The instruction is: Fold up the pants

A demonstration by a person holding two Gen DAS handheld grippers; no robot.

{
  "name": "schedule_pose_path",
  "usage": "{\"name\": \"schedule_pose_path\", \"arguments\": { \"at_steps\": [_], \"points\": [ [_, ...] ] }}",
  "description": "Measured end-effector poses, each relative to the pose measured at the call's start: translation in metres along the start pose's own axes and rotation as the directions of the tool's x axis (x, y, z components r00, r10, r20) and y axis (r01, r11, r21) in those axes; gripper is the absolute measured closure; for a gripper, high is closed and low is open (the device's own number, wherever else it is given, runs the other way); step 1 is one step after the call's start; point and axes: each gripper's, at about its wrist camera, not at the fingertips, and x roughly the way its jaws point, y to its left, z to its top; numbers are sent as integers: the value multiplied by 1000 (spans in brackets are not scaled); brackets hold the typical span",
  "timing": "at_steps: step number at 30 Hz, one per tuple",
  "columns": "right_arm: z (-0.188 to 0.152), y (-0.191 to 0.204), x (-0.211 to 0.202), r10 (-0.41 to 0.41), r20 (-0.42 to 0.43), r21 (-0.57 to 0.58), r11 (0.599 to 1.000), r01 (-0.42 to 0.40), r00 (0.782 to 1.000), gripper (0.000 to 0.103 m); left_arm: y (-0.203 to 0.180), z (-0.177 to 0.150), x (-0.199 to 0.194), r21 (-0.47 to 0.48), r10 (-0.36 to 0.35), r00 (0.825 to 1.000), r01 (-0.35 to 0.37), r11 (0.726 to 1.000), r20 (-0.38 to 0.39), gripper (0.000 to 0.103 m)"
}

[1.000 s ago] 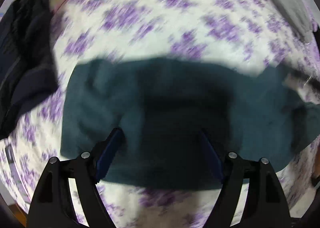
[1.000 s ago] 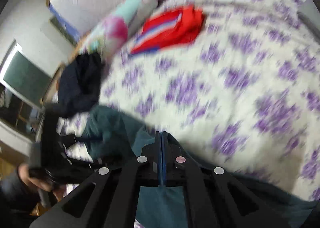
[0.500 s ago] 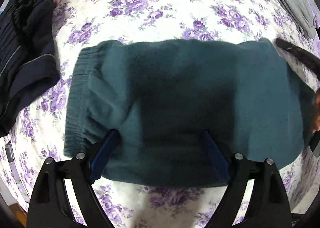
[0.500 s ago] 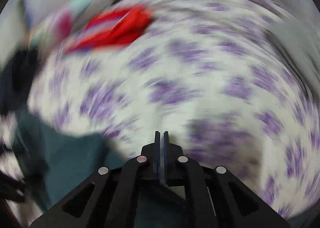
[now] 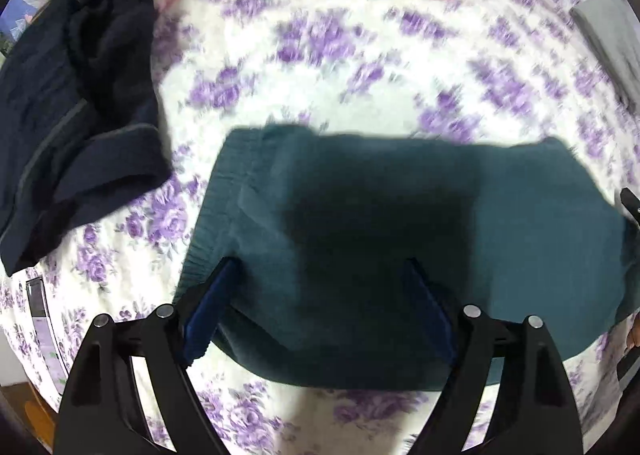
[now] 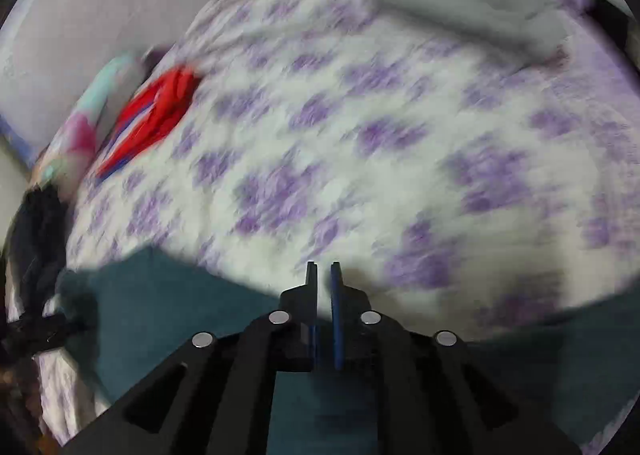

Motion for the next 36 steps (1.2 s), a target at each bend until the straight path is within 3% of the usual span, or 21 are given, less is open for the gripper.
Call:
{"name": "schedule_pose_path", "arguments": {
  "at_steps": [1,2,3,4,5,6,8,10,11,12,14,17,21,24,27,28,29,31,32,34,36],
  "points": [
    [-1,-2,-5,89,-12,26,996,-89,996,94,-2,1,-4,9,-8,1000,8,1000,13,21],
    [-6,-2,-5,174,-56,47,984,-171,983,80,0,1,-6,24,-3,1000,3,1000,25,20],
    [-10,-3,-4,184,-80,41,983,-181,980,62,-2,2,-5,39,32,999,-33,999,27,19],
    [-17,-5,-1,155,-119,5,988,-156,981,58,2,4,-2,44,60,998,-61,997,16,18],
    [-22,-10,0,127,-131,-18,991,-130,983,60,3,5,5,47,97,995,-96,994,-13,17],
    [-28,-20,1,106,-140,-24,994,-110,984,78,1,5,11,46,127,991,-125,991,-46,14],
    [-36,-57,-13,118,-117,85,991,-108,986,97,10,5,12,-4,104,993,-104,995,-56,13],
    [-37,-93,-46,80,-13,201,977,-76,997,80,9,4,-1,4,106,994,-106,994,-28,15],
    [-38,-113,-70,-22,51,238,971,10,998,49,9,-1,-8,14,110,994,-110,994,-19,15],
    [-42,-129,-89,-80,95,269,962,52,992,42,7,-2,-14,19,112,994,-112,994,-10,15],
    [-54,-168,-124,-125,136,352,933,70,983,42,2,-6,-32,10,70,997,-70,997,20,15],
    [-84,-227,-161,-221,131,507,853,126,966,42,1,-17,-45,-5,-3,999,4,1000,42,15],
    [-124,-280,-167,-202,106,679,730,77,974,42,-15,-38,-22,17,-6,1000,6,1000,5,14],
    [-130,-291,-149,-185,114,703,709,52,976,39,-15,-47,-3,-23,16,998,-18,1000,-63,14],
    [-126,-299,-138,-188,150,738,674,17,971,34,-13,-53,-3,-71,8,997,-13,997,-75,14],
    [-121,-300,-137,-186,161,742,670,5,969,34,-14,-54,-5,-69,9,997,-15,998,-77,14],
    [-114,-301,-135,-186,163,739,674,5,969,41,-16,-56,-6,-59,12,997,-17,998,-80,14],
    [-105,-301,-131,-188,154,732,681,16,970,75,-20,-59,-9,-45,22,997,-26,999,-81,14],
    [-103,-303,-127,-158,161,730,684,-10,974,96,-23,-61,-10,-46,23,997,-27,999,-80,14],
    [-102,-304,-130,-135,167,736,676,-32,977,97,-24,-63,-10,-54,21,996,-25,998,-82,14],
    [-98,-296,-150,-125,218,710,701,-70,968,97,-24,-65,-12,-58,19,997,-23,998,-81,14]
  ]
}}
